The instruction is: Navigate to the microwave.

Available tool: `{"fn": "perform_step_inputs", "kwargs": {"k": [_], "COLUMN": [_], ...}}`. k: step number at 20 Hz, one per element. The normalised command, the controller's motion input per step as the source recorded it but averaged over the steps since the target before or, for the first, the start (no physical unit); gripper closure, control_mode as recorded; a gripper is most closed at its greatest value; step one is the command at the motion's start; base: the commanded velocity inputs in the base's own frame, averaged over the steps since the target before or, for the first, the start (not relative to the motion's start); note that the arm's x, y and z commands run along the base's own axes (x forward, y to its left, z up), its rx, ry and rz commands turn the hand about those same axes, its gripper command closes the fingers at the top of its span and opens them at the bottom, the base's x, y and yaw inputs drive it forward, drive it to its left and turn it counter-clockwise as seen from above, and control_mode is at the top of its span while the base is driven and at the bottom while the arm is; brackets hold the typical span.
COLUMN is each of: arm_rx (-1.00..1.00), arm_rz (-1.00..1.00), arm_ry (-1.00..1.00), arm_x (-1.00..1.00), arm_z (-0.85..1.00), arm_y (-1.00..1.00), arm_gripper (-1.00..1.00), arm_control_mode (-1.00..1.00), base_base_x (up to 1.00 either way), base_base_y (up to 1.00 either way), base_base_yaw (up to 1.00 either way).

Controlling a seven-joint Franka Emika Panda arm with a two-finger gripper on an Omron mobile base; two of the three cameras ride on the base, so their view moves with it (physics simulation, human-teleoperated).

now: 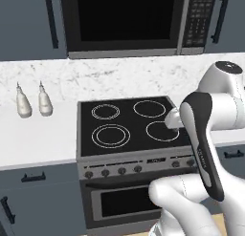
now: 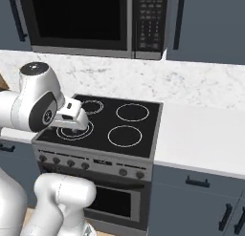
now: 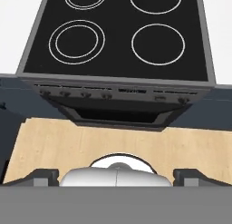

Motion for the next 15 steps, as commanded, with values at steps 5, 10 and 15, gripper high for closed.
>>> {"fn": "perform_step_inputs", "kwargs": {"k": [5, 10, 15], "arm_rx": [0.0, 0.0, 0.0], "arm_rz": [0.0, 0.0, 0.0], "arm_ry": [0.0, 0.0, 0.0], "arm_x": [0.0, 0.0, 0.0], "arm_z": [0.0, 0.0, 0.0], "arm_y": [0.0, 0.0, 0.0], "arm_gripper": [-1.0, -1.0, -1.0], "arm_control_mode": [1.0, 1.0, 1.0], "base_base_x": [1.0, 1.0, 1.0], "base_base_y": [0.3, 0.36, 0.49], "base_base_yaw": [0.0, 0.0, 0.0]}}
